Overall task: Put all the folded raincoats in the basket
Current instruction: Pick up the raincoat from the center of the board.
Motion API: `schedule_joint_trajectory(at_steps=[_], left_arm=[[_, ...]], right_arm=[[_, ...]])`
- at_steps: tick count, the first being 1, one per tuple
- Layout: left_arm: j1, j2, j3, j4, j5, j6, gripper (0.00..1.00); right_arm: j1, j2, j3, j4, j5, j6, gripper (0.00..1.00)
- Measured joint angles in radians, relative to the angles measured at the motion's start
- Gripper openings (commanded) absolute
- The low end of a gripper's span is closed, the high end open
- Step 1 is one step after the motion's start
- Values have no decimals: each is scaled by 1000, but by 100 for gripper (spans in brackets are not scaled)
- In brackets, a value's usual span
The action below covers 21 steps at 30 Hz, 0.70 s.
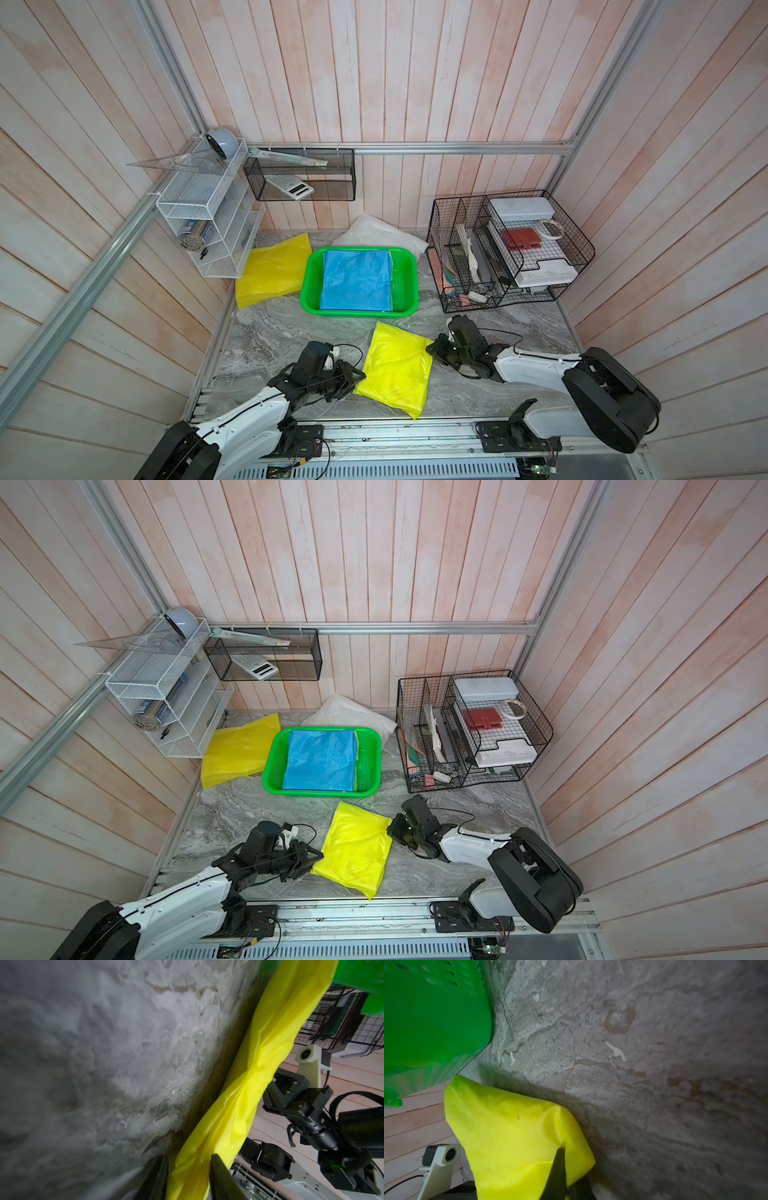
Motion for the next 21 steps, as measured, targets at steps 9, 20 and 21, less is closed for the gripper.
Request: schedule_joint_trajectory(at_steps=[9,20,21], left_arm=[[-20,3,-2,61,7,-49,0],[-26,-178,113,-283,-40,22,0],[-26,-196,131,-325,-42,28,0]], right_arm=[[1,0,0,-2,2,0,0],[56,-18,104,-231,8,-65,0],[66,-22,117,-264,5,-76,0]])
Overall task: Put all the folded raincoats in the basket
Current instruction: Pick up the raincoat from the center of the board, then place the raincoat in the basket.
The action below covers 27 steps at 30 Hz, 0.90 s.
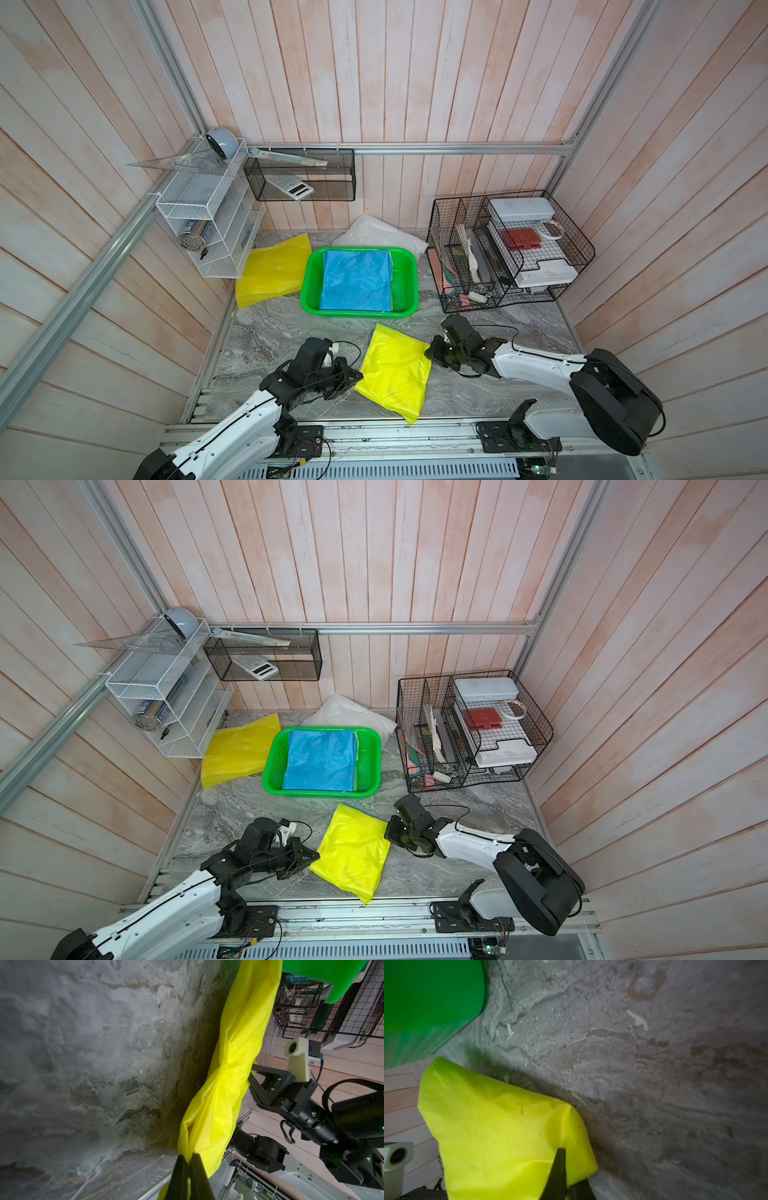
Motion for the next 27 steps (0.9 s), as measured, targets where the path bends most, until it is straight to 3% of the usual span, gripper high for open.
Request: schedule_joint_trajectory(at_steps=[10,18,22,27], left_arm=[[0,-168,148,-377,2,55,0],[0,-220,372,-568,-55,119,0],[0,-197,473,-590,-107,159,0],[2,-22,598,-567,-196,226,0]], right_arm=[[72,-85,177,-293,-22,-105,0],[78,-174,346,-417,-38,-203,0],[77,-227,405,-409,2,-253,0],[-18,-195,497,-385,-3,-291,0]])
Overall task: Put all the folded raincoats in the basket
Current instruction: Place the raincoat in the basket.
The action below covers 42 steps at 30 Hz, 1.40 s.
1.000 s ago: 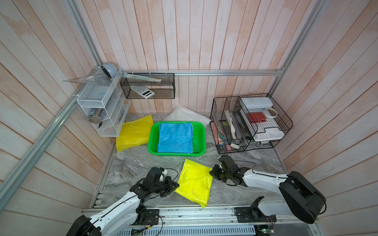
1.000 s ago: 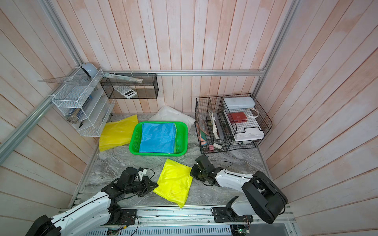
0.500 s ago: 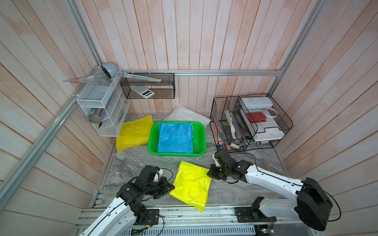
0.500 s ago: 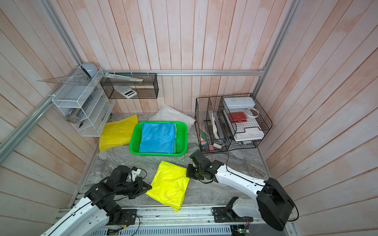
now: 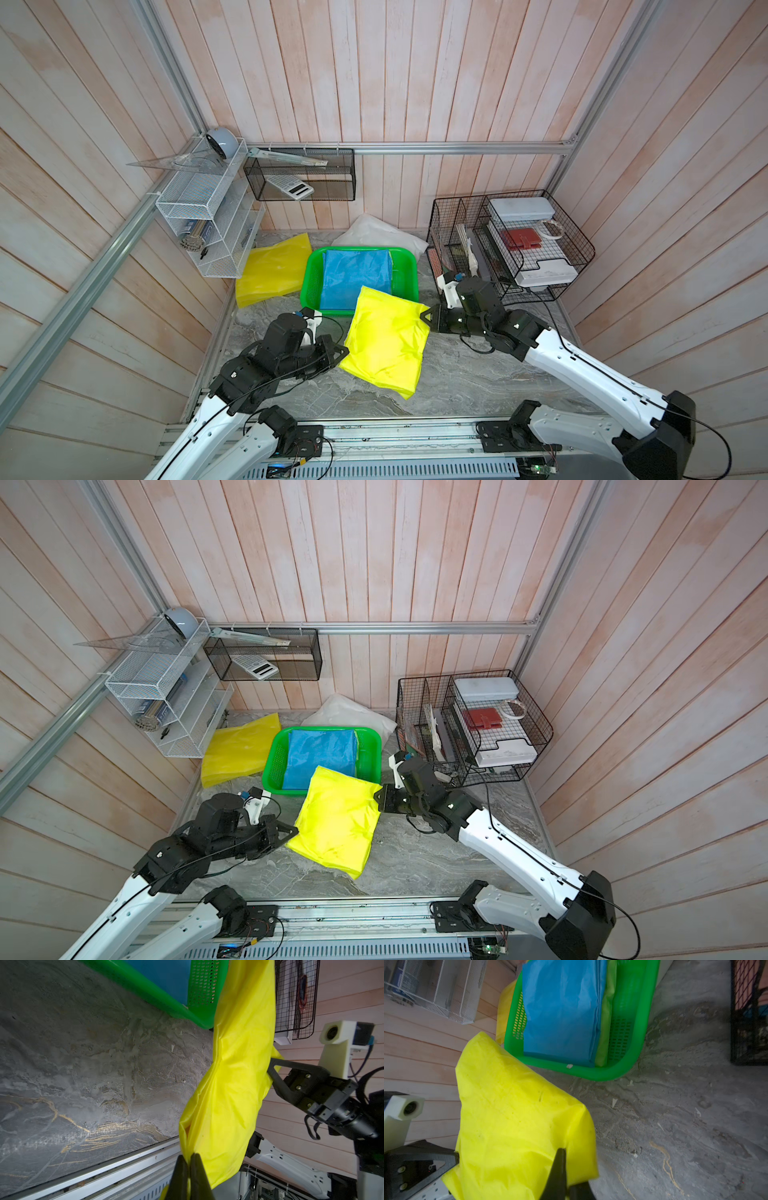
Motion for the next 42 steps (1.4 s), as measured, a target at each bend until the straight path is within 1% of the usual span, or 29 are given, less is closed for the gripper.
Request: schedule_joint_trajectory(at_steps=[3,6,10,15,23,29,32,35,39,42], left_arm=[[26,126,54,35,-47,45,0],[97,231,86,82,-66,86,0],[196,340,119,136,-69,137,0],[307,505,183,221,-53,189,0],[381,715,246,337,-43,211,0],[415,787,249,388,-44,212,0],[425,804,249,401,-49,217,0],[431,830,249,415,-51,222,0],[432,879,245,433,-50,231,0],[432,887,220,453,-45,234,0]], right_arm=[[-70,106,110,8,-32,-25,0],[-111,223,216,11,-60,-53,0],[-137,372,356,10,-98,-84,0],[-165,577,580,-6,-142,-112,0],[-184,881,932,-51,-175,-138,0],[-185,1083,1163,-113,-196,-138,0],[-186,1154,1233,-134,-201,-137,0],[-189,1191,1254,-137,-208,-137,0],[-192,1212,1263,-152,-214,-138,0],[-191,1212,1262,-160,-222,-138,0]])
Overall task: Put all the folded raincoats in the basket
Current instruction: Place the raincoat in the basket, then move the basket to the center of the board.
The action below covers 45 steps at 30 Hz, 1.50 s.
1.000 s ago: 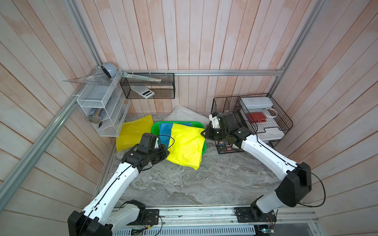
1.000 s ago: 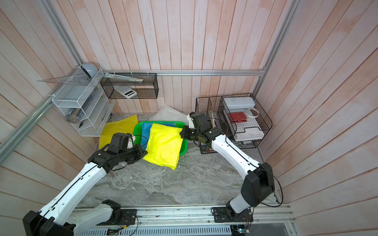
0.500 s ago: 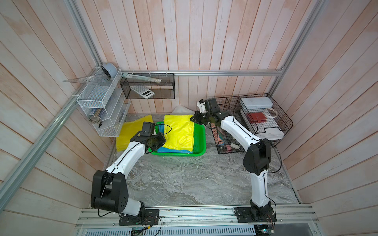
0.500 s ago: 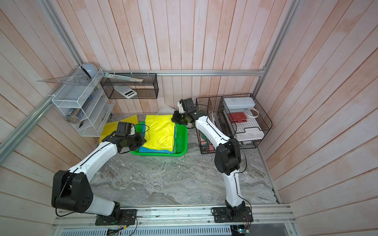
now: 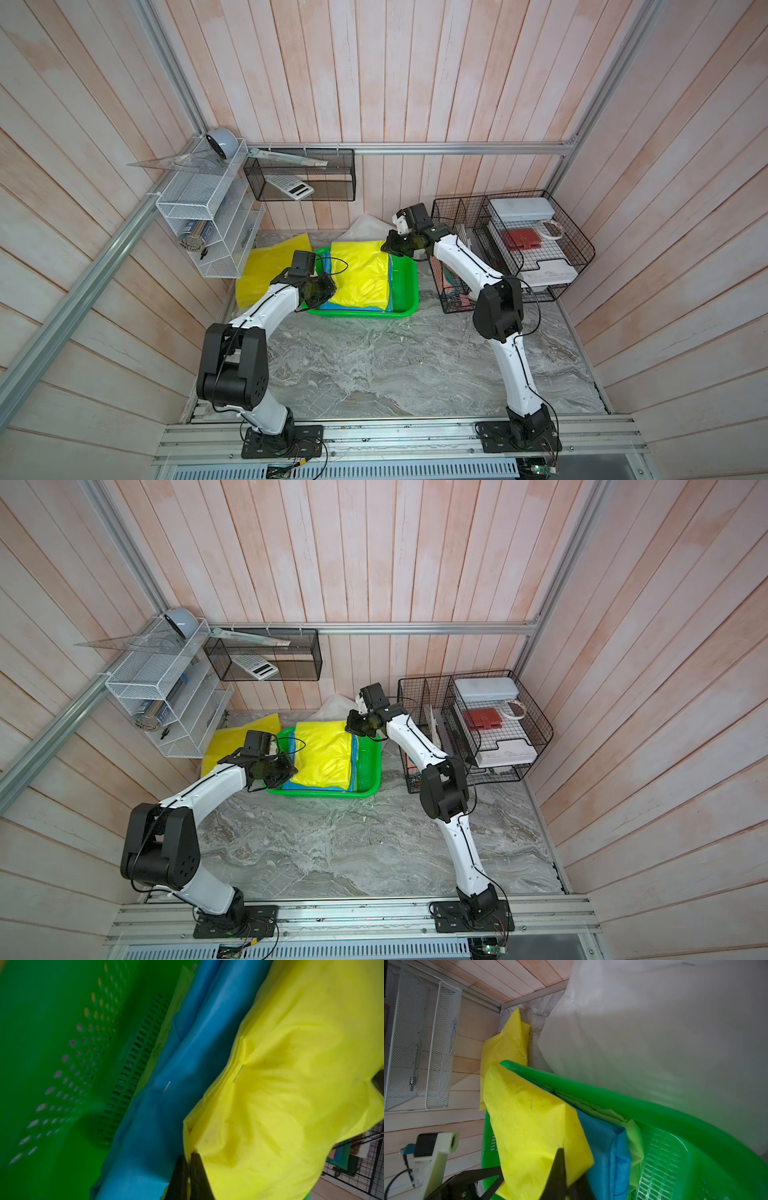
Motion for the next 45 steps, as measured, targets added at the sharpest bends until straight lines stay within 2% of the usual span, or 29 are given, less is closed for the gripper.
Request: schedule_joint_trajectory(at_steps=[6,8,12,13,15,17,20,25,28,33,37,41,45], left_arm=[[0,0,-45,26,2,0,0],[0,0,-46,23,2,0,2],[0,-2,-46,18,2,9,16],[0,-3,-46,12,1,11,23],[1,-8,-46,-3,-3,15,44],[2,-19,-41,-10,-5,17,61],[2,-49,-24,-48,-15,15,72],[2,-115,48,-132,-40,19,75],[2,-170,101,-171,-54,23,75],[2,-307,116,-248,-72,29,75],[4,-412,116,-353,-69,36,75],[4,-527,112,-448,-72,53,75],[4,-615,63,-491,-61,69,75]], right_arm=[[6,0,-34,0,1,-19,0],[9,0,-38,0,8,-20,8],[10,0,-38,-1,20,-19,28],[10,0,-38,-1,26,-23,34],[9,0,-38,-2,41,-29,47],[8,0,-38,-2,54,-41,53],[8,-2,-38,-5,76,-60,57],[8,-50,-38,-41,124,-100,59],[8,-127,-51,-58,156,-117,59],[6,-361,-210,-84,266,-123,58],[-2,-487,-352,-111,338,-119,58],[-6,-515,-483,-141,388,-119,59],[-6,-491,-545,-177,402,-105,62]])
